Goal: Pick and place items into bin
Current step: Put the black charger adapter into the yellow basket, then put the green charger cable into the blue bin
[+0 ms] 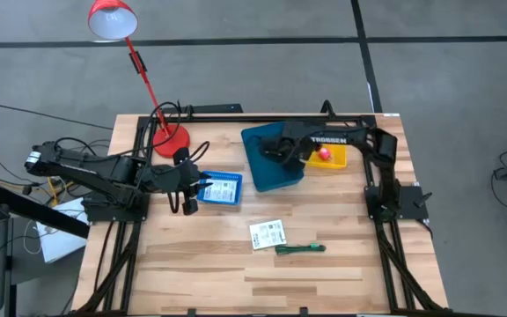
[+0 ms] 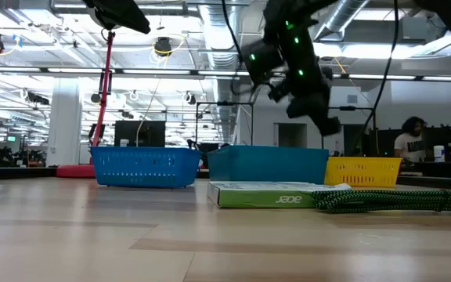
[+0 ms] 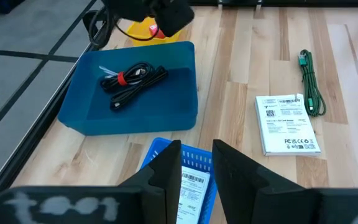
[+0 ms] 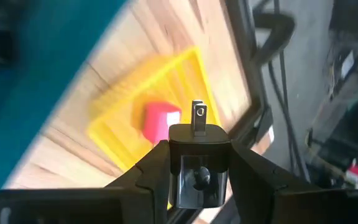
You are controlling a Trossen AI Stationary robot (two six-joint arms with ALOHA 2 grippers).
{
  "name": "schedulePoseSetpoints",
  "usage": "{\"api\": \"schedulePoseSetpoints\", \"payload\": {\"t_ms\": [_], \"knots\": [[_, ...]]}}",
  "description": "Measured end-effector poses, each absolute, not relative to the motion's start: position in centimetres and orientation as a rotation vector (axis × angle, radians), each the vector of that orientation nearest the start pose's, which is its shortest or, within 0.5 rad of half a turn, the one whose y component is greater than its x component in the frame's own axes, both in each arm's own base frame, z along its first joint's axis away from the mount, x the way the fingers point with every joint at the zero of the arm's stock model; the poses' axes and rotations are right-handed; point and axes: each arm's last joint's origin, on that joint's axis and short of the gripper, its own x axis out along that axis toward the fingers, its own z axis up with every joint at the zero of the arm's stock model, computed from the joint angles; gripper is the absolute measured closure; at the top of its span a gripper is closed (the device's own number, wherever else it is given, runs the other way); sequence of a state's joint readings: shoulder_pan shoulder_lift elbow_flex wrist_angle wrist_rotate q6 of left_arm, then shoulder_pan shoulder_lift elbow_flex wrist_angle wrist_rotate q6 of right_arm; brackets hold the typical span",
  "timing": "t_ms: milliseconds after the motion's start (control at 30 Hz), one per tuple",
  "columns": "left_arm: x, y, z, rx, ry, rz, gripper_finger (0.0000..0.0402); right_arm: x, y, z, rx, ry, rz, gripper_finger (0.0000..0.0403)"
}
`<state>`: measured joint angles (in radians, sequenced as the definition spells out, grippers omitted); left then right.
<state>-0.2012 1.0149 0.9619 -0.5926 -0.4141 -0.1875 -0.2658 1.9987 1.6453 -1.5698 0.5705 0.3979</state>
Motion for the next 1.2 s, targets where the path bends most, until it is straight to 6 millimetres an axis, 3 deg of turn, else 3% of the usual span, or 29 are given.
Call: {"api": "schedulePoseSetpoints", "payload": {"t_ms": [300,667,833,1000,1200], "knots": [[20.2,-2.9,31.8,0.015,0.594,0.261,0.0321,30.9,-11.8,19.9,0.027,1.931,-0.931,0.0278],[20.2,-2.9,31.8,0.015,0.594,0.262,0.0321,30.6,-10.5,18.8,-0.131,1.945,-0.963,0.0178],[20.2,-2.9,31.8,0.015,0.594,0.262,0.0321,30.7,-9.8,18.9,-0.162,1.950,-0.948,0.0165],[20.2,-2.9,31.8,0.015,0.594,0.262,0.0321,31.1,-7.6,19.5,-0.220,1.914,-0.903,0.0178],[20.2,-2.9,31.8,0.015,0.594,0.261,0.0321,30.7,-3.0,22.6,-0.306,1.777,-0.802,0.0203]]}}
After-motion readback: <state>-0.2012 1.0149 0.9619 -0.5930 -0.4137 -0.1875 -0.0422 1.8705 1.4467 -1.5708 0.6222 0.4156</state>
